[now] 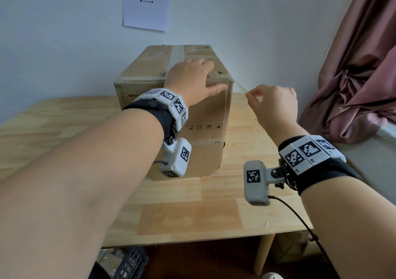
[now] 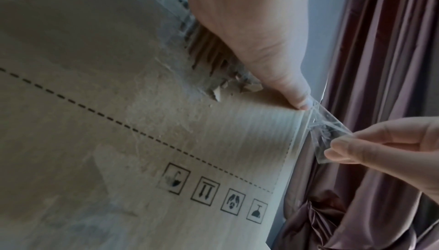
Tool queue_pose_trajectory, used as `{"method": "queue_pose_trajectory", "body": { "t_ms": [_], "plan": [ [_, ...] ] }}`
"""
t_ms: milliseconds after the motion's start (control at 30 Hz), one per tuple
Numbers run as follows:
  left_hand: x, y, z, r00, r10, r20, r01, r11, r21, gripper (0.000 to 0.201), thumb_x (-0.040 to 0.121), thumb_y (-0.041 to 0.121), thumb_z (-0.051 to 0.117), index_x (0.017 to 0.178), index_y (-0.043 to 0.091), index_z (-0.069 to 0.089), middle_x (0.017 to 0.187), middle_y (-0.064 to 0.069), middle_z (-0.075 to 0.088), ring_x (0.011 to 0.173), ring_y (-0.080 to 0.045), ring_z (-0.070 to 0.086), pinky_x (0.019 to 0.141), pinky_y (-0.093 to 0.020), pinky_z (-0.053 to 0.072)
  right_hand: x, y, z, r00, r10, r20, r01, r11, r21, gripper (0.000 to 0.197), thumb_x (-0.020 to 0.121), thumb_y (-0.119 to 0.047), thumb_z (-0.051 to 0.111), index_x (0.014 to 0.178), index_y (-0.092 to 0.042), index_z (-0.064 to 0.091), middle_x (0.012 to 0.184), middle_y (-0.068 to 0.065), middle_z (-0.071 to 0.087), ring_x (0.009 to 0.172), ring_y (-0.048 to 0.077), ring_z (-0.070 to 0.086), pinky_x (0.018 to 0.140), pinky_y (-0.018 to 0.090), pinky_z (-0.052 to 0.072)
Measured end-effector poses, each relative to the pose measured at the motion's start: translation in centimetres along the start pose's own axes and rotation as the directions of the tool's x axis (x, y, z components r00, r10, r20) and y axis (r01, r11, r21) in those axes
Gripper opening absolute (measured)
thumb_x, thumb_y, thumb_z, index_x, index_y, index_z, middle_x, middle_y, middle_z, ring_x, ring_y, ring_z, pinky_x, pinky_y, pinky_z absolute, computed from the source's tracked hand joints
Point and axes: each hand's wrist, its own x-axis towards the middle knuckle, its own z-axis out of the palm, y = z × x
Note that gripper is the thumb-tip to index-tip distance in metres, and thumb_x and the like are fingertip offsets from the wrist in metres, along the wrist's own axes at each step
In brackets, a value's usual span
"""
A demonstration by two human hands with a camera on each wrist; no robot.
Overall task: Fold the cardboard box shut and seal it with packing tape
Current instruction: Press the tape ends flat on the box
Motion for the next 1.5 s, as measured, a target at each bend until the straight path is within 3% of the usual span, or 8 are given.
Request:
{"method": "queue_pose_trajectory", "body": {
  "t_ms": [100, 333, 633, 833, 1133, 1267, 1367, 1500],
  "plan": [
    [-0.1, 0.1, 0.0, 1.000, -0.002, -0.011, 0.002, 1.000, -0.008, 0.057, 0.085, 0.070, 0.040, 0.095, 0.015, 0.050, 0.098, -0.002, 0.056, 0.090, -0.024, 0.053, 0.066, -0.031, 0.032, -0.6, 0.2, 0.9, 0.999, -0.016, -0.049, 0.014, 0.999, -0.053, 0.028, 0.096, -0.029, 0.053, 0.096, -0.010, 0.073, 0.078, 0.011, 0.071, 0.080, 0.033, 0.060, 0.090, 0.035, 0.029],
    [0.0, 0.1, 0.0, 1.000, -0.010, -0.006, 0.010, 1.000, -0.030, 0.057, 0.084, 0.070, 0.041, 0.094, 0.015, 0.049, 0.097, -0.001, 0.055, 0.091, -0.023, 0.052, 0.067, -0.031, 0.031, -1.5, -1.5, 2.1, 0.993, 0.091, 0.081, -0.100, 0.988, 0.115, 0.028, 0.096, -0.029, 0.052, 0.102, -0.009, 0.071, 0.103, 0.006, 0.072, 0.095, 0.031, 0.062, 0.090, 0.037, 0.041],
    [-0.1, 0.6, 0.0, 0.999, -0.034, -0.006, 0.033, 0.999, -0.035, 0.049, 0.084, 0.067, 0.043, 0.088, 0.019, 0.039, 0.098, 0.000, 0.052, 0.094, -0.025, 0.051, 0.072, -0.032, 0.032, -2.2, -2.4, 3.6, 0.999, 0.039, -0.005, -0.037, 0.969, 0.244, 0.019, 0.093, -0.018, 0.056, 0.090, -0.003, 0.068, 0.088, 0.010, 0.071, 0.081, 0.034, 0.064, 0.084, 0.046, 0.045],
    [-0.3, 0.6, -0.1, 0.999, -0.029, -0.017, 0.029, 0.999, -0.032, 0.051, 0.083, 0.069, 0.042, 0.088, 0.019, 0.038, 0.100, -0.001, 0.054, 0.095, -0.025, 0.051, 0.075, -0.033, 0.033, -1.9, -2.1, 3.1, 0.989, 0.135, 0.059, -0.146, 0.947, 0.285, 0.016, 0.091, -0.017, 0.056, 0.094, -0.004, 0.065, 0.092, 0.010, 0.070, 0.088, 0.030, 0.063, 0.077, 0.039, 0.049],
    [-0.5, 0.9, -0.3, 1.000, -0.022, -0.014, 0.022, 1.000, -0.020, 0.051, 0.084, 0.070, 0.039, 0.088, 0.019, 0.039, 0.095, 0.002, 0.049, 0.094, -0.024, 0.050, 0.073, -0.032, 0.031, -1.6, -0.5, 2.7, 0.999, -0.026, -0.021, 0.028, 0.996, 0.082, 0.016, 0.093, -0.012, 0.053, 0.092, 0.002, 0.061, 0.079, 0.017, 0.064, 0.071, 0.036, 0.056, 0.065, 0.031, 0.028],
    [-0.6, 0.8, -0.4, 0.999, -0.026, -0.027, 0.026, 1.000, -0.016, 0.050, 0.084, 0.070, 0.040, 0.089, 0.020, 0.038, 0.103, 0.000, 0.054, 0.097, -0.024, 0.051, 0.075, -0.032, 0.030, -2.2, -1.8, 4.3, 0.999, -0.031, -0.022, 0.035, 0.969, 0.246, 0.013, 0.091, -0.010, 0.055, 0.088, 0.001, 0.060, 0.080, 0.015, 0.065, 0.074, 0.034, 0.060, 0.065, 0.035, 0.040],
    [-0.6, 1.0, -0.4, 0.999, -0.026, -0.026, 0.026, 1.000, -0.011, 0.050, 0.084, 0.069, 0.041, 0.090, 0.020, 0.037, 0.106, -0.001, 0.055, 0.099, -0.025, 0.051, 0.075, -0.032, 0.031, -2.6, -1.8, 4.2, 0.999, 0.011, -0.032, 0.003, 0.916, 0.402, 0.009, 0.087, -0.007, 0.060, 0.085, 0.001, 0.064, 0.084, 0.010, 0.068, 0.082, 0.025, 0.065, 0.070, 0.021, 0.041],
    [-0.2, 1.7, -0.4, 0.999, -0.040, -0.017, 0.041, 0.999, 0.030, 0.060, 0.082, 0.070, 0.040, 0.105, 0.014, 0.048, 0.115, -0.003, 0.055, 0.106, -0.027, 0.051, 0.078, -0.035, 0.034, -3.3, -1.6, 3.5, 0.999, 0.045, 0.021, -0.049, 0.807, 0.588, 0.009, 0.079, -0.011, 0.062, 0.079, -0.019, 0.058, 0.080, -0.012, 0.065, 0.082, 0.007, 0.062, 0.074, 0.019, 0.044]
  ]
}}
